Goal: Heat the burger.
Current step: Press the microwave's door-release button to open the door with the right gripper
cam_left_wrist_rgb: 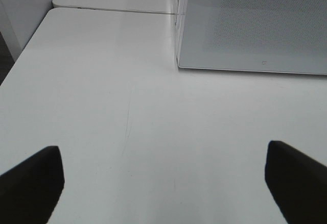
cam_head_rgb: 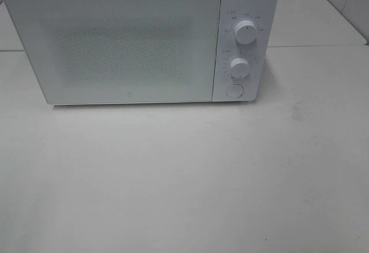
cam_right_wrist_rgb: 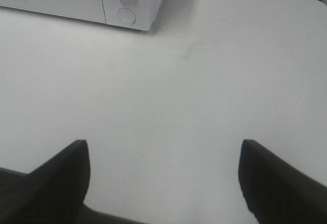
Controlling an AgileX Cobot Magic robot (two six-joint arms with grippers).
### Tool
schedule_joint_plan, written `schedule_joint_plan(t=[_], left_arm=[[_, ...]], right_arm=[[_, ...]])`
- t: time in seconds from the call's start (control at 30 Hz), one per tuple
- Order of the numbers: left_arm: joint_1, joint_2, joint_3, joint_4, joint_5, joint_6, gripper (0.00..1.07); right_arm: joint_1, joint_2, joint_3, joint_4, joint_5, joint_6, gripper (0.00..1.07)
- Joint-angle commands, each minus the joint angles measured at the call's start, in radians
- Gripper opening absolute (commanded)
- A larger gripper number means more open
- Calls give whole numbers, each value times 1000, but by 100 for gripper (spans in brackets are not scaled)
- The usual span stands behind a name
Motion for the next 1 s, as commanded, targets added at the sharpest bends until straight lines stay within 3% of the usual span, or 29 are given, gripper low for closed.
schedule_joint_plan(t=[0.03, 1.0], left_arm=[[1, -21, 1, -4, -9, 1, 100], [1, -21, 1, -4, -9, 1, 100]], right_arm=[[-6, -45, 18, -14, -21, 26, 76], [-6, -26, -17, -29, -53, 52, 76]])
